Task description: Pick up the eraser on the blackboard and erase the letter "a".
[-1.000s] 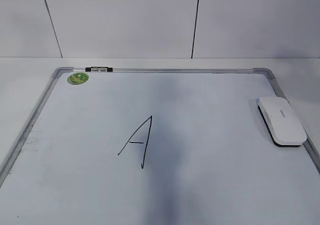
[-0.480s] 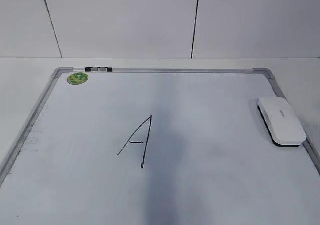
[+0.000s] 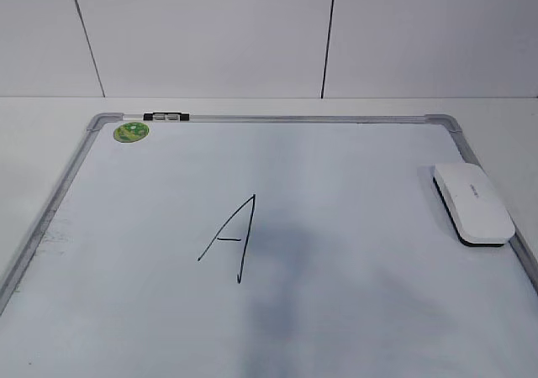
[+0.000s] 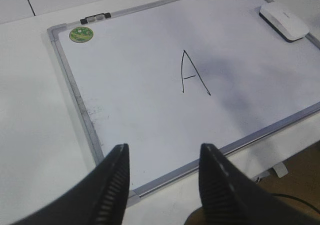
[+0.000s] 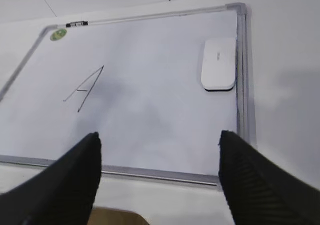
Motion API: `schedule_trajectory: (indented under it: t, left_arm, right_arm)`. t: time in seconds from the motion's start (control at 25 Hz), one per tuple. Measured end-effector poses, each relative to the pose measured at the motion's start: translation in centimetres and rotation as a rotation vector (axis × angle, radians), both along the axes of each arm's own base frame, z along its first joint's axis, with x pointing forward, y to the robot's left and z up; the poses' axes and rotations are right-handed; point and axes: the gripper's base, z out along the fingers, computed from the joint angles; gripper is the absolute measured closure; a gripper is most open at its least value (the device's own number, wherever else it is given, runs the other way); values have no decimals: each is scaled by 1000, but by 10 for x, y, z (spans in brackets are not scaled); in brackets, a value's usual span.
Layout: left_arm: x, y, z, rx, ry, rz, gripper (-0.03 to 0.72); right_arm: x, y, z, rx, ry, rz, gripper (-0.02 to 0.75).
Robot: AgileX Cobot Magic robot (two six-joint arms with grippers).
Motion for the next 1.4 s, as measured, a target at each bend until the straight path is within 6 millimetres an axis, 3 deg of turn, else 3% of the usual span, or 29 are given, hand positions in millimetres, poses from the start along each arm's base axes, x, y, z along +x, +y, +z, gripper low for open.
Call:
schedule_trajectory:
  t: [0.28, 0.64, 0.92, 1.4]
  left_arm:
    - [-10, 5, -30, 24, 16, 15, 345]
    - [-4, 9, -75, 109, 106, 47, 347]
    - [2, 11, -97, 154, 132, 70, 347]
    - [17, 10, -119, 175, 94, 97, 349]
  right_arm:
    - [14, 1, -28, -66, 91, 31, 155]
    - [19, 1, -52, -111, 146, 45, 155]
    - [23, -1, -77, -141, 191, 33, 155]
    - [33, -6, -83, -211, 122, -7, 155]
